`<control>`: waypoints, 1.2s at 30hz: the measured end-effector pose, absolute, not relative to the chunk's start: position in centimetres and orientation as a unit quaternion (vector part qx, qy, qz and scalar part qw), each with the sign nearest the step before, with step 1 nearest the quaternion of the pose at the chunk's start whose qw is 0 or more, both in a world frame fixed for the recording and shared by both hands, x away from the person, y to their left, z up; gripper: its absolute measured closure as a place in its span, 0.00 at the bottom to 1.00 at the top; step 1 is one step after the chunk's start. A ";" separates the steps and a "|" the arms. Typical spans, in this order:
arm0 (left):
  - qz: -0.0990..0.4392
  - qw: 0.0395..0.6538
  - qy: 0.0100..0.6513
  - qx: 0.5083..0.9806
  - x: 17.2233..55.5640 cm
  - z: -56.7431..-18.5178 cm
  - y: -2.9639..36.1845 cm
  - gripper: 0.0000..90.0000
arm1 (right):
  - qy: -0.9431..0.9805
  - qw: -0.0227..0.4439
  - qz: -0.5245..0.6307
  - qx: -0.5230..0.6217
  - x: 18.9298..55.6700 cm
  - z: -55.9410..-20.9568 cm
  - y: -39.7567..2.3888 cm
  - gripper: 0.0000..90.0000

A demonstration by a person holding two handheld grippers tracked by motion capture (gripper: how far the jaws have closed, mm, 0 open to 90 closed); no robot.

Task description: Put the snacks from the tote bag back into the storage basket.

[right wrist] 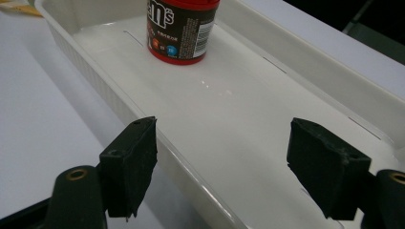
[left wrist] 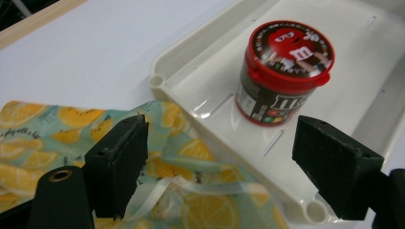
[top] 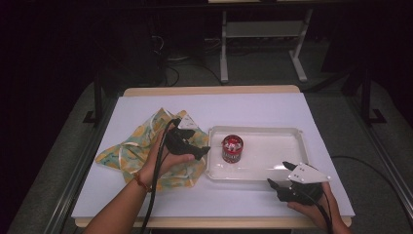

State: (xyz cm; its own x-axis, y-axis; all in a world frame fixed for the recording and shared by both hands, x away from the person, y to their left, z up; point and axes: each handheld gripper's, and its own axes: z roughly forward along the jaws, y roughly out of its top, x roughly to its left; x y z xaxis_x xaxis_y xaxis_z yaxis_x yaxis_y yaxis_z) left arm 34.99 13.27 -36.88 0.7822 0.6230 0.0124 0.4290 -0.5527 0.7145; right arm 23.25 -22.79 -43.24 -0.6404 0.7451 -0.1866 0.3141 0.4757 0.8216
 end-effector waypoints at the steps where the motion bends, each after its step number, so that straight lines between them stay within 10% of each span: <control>1: 0.132 0.364 0.301 0.871 35.0 -37.0 13.5 0.22 | 0.814 0.273 0.395 0.325 23.2 -43.2 -22.8 0.28; 36: 0.171 0.356 0.240 0.887 32.8 -38.0 18.8 0.19 | 0.816 0.273 0.393 0.325 23.2 -43.3 -22.7 0.28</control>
